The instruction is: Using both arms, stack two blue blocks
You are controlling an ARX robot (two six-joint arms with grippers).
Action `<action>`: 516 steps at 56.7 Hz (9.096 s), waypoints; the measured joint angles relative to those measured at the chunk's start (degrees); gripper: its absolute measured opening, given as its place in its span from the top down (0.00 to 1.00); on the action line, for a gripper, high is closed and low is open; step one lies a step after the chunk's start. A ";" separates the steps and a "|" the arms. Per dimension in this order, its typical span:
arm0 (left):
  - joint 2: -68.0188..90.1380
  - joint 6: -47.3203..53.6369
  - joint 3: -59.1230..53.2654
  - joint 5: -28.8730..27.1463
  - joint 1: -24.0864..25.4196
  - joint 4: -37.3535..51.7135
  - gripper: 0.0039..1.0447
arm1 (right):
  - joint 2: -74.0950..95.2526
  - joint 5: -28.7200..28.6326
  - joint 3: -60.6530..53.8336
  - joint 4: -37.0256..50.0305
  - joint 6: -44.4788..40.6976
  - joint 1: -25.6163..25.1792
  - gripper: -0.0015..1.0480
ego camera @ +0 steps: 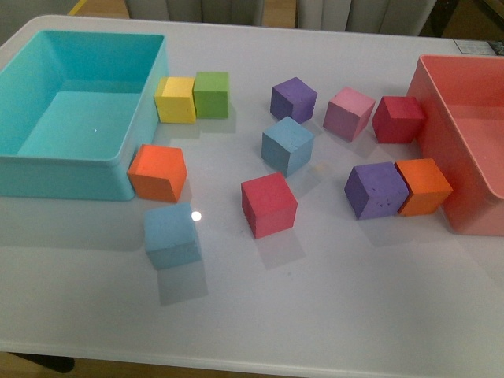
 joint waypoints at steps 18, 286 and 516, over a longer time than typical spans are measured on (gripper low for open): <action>0.00 0.00 0.00 0.00 0.00 0.00 0.08 | -8.41 0.00 -0.02 -8.13 0.00 0.00 0.98; 127.62 -28.17 47.69 -12.66 -27.96 20.17 0.08 | -26.34 0.00 0.00 -26.29 0.15 -0.02 0.09; 140.39 -2.49 91.91 -6.40 -32.41 0.31 0.08 | -26.34 0.00 0.00 -26.29 0.17 -0.02 0.09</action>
